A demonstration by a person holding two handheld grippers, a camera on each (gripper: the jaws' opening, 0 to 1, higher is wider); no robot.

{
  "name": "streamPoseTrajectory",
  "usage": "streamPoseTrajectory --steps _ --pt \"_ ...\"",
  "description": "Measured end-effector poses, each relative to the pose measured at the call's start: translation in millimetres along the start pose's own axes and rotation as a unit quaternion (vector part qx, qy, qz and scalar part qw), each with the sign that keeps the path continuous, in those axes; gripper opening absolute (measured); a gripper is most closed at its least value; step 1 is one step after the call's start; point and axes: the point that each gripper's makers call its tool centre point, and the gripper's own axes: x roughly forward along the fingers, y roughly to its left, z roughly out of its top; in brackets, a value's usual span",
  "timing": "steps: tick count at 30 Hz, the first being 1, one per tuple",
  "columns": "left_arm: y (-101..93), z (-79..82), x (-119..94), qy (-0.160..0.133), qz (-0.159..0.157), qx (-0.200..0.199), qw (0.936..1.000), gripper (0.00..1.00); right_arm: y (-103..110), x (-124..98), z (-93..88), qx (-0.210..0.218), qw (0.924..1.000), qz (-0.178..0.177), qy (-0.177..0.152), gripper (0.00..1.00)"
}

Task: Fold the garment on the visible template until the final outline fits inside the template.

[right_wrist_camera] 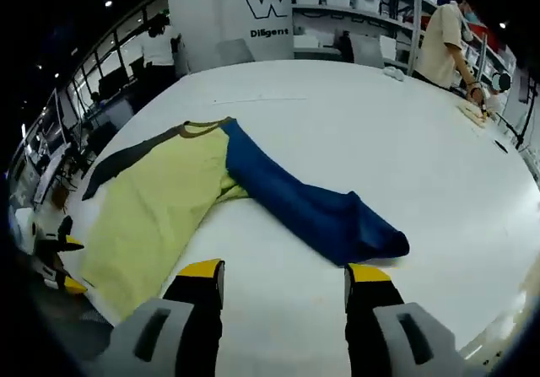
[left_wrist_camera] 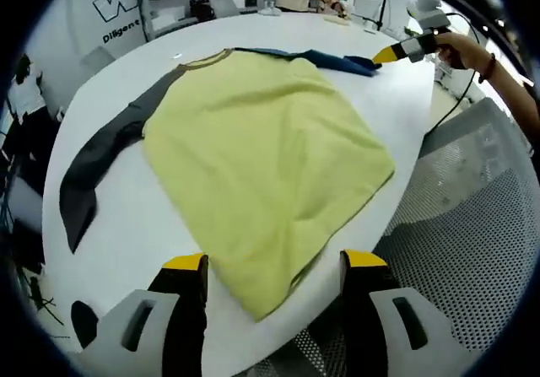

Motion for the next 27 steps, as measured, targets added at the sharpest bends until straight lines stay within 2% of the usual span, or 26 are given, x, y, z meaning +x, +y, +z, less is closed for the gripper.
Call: streamPoseTrajectory --steps 1,5,10,16,19,23,27 --pt "-0.1 0.4 -1 -0.002 -0.001 -0.008 1.0000 0.68 15 2 -2.3 -0.006 0.9997 0.024 0.003 0.61" --pt "0.0 6.3 -2 -0.025 0.001 -0.023 0.9994 0.77 39 8 -7.4 -0.019 0.9983 0.055 0.006 0.67" --pt "7.2 13.9 -3 -0.048 0.023 -0.042 0.9977 0.96 67 16 -21.2 -0.025 0.9953 0.092 0.021 0.72" --pt "6.1 22.7 -7 -0.076 0.014 -0.060 0.9952 0.98 84 23 -33.2 -0.037 0.9927 0.108 0.037 0.73" --pt "6.4 28.8 -9 -0.092 0.016 -0.055 0.9941 0.99 95 24 -37.8 -0.044 0.9910 0.119 0.042 0.72" --pt "2.7 31.3 -9 -0.096 0.008 -0.052 0.9940 0.99 110 24 -42.3 -0.049 0.9888 0.133 0.047 0.68" --pt "1.9 31.1 -9 -0.096 0.007 -0.050 0.9941 0.99 130 21 -50.3 -0.036 0.9862 0.153 0.053 0.60"
